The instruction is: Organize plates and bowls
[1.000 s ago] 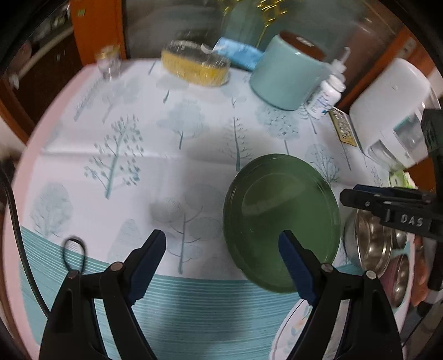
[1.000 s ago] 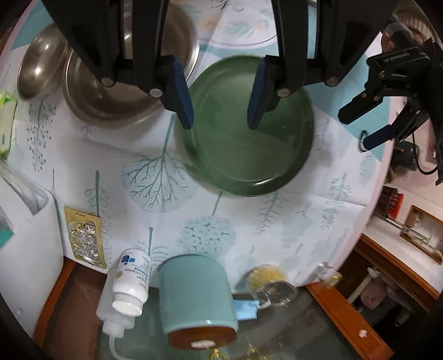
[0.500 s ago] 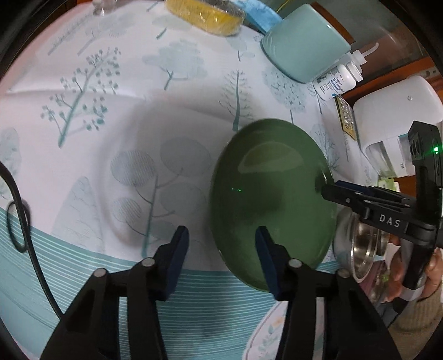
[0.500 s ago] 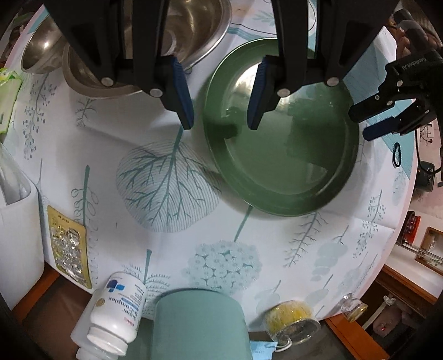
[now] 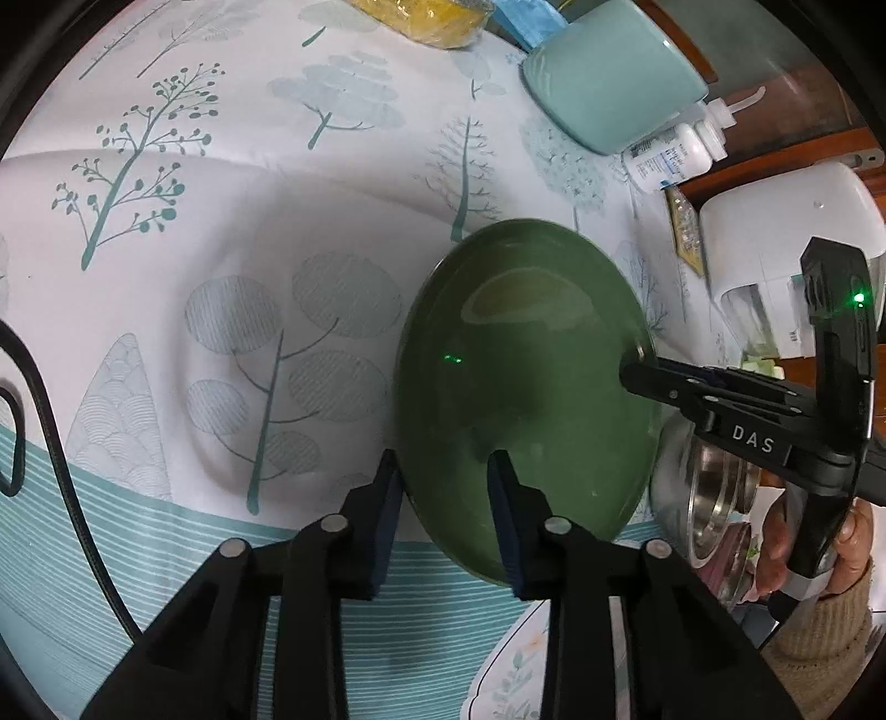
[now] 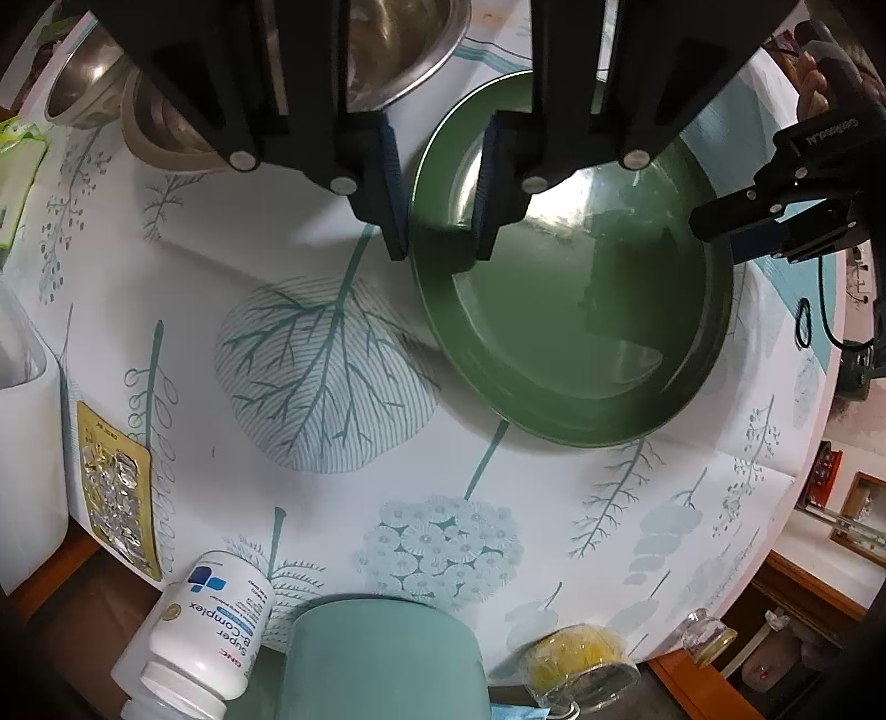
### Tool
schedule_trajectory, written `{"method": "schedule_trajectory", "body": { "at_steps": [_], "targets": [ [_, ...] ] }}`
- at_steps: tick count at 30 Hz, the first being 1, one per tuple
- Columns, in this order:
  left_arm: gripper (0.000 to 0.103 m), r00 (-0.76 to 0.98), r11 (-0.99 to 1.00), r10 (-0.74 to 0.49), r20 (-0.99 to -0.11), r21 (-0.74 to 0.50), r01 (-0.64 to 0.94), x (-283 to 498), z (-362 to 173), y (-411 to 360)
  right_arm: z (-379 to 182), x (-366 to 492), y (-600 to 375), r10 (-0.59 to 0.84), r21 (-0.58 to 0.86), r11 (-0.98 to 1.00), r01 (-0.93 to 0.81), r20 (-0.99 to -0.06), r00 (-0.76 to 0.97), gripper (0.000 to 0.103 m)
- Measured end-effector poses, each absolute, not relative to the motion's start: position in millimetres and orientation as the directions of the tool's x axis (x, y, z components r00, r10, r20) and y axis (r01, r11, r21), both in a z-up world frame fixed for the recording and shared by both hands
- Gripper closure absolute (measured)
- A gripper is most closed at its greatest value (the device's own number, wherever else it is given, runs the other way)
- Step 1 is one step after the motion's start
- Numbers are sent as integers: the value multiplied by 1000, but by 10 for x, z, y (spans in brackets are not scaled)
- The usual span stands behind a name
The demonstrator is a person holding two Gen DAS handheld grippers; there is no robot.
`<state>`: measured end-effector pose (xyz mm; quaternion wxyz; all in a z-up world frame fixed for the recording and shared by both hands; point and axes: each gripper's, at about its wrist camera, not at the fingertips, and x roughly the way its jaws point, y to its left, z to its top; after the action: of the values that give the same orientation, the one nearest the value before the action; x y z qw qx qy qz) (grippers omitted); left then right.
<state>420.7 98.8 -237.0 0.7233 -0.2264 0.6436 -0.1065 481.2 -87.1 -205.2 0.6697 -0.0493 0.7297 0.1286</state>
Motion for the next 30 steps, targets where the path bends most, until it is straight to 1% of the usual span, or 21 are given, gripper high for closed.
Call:
{"method": "schedule_trajectory", "body": {
  "at_steps": [1,2,3,5,9,14,18,25,30],
  "targets": [
    [78,150,877,-440,-885,-460,-139,4206,-2366,990,-2064,4812,-838,96,117,962,-248,-991,-96,81],
    [81,151,878,-437,-887,-457,-143,4213,-2367,990,-2067,4812,-839,97,118,962,-248,-991,-96,81],
    [87,154,879,-432,-889,-452,-148,4209,-2371,998,-2064,4808,-845,95,115,961,-251,-991,-91,82],
    [92,158,883,-422,-893,-444,-151,4198,-2382,1016,-2061,4823,-768,87,107,961,-256,-993,-85,86],
    [93,169,896,-395,-903,-419,-147,4127,-2374,1082,-2025,4750,-820,103,122,961,-249,-991,-88,90],
    [93,185,881,-421,-888,-449,-150,4030,-2310,1228,-1909,4641,-834,147,160,957,-242,-986,-74,93],
    [93,191,866,-450,-872,-479,-143,3915,-2215,1323,-1831,4531,-889,203,217,953,-209,-975,-84,94],
    [93,173,876,-451,-875,-472,-103,3582,-1997,1363,-1648,4172,-937,287,300,939,-167,-953,-99,96],
    [93,155,877,-463,-873,-477,-64,3197,-1767,1385,-1500,3830,-959,340,352,927,-130,-934,-106,96]
  ]
}}
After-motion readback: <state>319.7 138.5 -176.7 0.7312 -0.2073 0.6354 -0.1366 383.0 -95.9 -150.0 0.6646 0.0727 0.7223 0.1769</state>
